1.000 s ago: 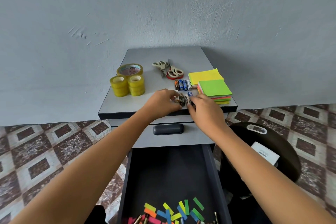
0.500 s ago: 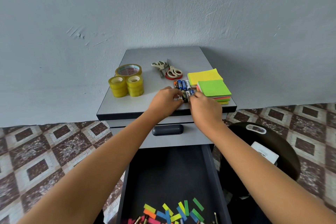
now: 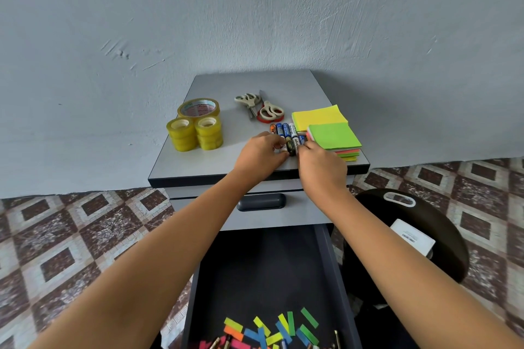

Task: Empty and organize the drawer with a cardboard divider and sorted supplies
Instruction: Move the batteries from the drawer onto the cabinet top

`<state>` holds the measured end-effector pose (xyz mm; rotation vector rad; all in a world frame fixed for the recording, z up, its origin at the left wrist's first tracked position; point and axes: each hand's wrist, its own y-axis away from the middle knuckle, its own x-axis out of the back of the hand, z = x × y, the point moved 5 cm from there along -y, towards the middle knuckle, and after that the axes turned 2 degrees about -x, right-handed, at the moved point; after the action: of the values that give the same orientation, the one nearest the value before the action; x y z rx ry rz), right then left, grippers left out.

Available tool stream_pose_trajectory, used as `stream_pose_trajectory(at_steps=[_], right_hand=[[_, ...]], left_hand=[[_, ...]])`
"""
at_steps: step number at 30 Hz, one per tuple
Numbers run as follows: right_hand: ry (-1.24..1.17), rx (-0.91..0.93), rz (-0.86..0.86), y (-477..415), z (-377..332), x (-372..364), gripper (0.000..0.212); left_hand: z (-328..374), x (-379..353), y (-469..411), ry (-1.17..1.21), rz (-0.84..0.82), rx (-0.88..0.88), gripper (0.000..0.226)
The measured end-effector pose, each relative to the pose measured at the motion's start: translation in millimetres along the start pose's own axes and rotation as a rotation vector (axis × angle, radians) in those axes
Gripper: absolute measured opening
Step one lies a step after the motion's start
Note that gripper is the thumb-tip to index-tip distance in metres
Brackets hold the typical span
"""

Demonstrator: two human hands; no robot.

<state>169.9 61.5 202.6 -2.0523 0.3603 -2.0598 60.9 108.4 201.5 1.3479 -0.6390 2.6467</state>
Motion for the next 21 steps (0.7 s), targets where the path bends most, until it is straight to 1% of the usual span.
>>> stream_pose_trajectory(at_steps=[18,21], right_hand=[[-0.050,-0.002,0.050,-1.1,4.4,-3.5,0.028],[-0.071,0.002,0.083,-1.5,4.5,-4.4,0.026]], left_hand=[[-0.1,-0.5,1.7,0.025,0.034,-0.022,0.031],[0.2,0.2,2.2,0.025,0.035,-0.029,0.031]])
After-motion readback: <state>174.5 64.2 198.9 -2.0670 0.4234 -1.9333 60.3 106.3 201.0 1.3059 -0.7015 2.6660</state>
